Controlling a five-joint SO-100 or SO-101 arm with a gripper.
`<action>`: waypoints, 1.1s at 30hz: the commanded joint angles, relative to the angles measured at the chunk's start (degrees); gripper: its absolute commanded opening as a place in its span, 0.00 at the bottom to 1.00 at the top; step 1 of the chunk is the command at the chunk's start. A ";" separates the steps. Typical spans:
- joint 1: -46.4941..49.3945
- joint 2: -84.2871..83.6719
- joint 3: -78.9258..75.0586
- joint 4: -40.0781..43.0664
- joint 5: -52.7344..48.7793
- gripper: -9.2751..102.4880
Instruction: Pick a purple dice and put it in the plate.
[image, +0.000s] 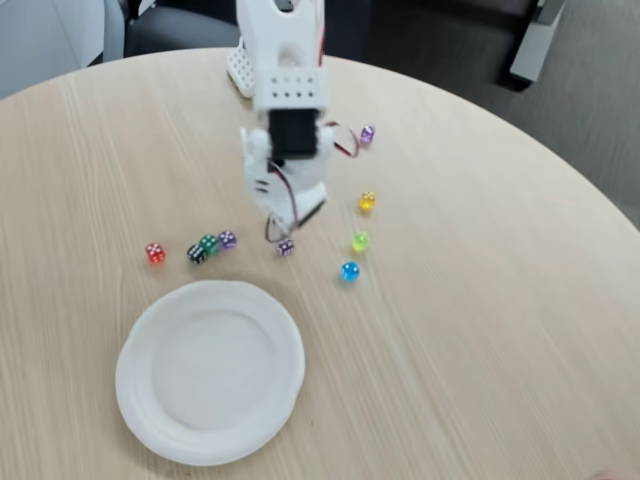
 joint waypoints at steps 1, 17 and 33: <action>-0.09 0.53 -0.53 -0.88 -0.18 0.21; 3.16 0.53 -0.70 -0.97 -5.54 0.32; 13.45 0.53 -0.70 -0.97 -9.49 0.33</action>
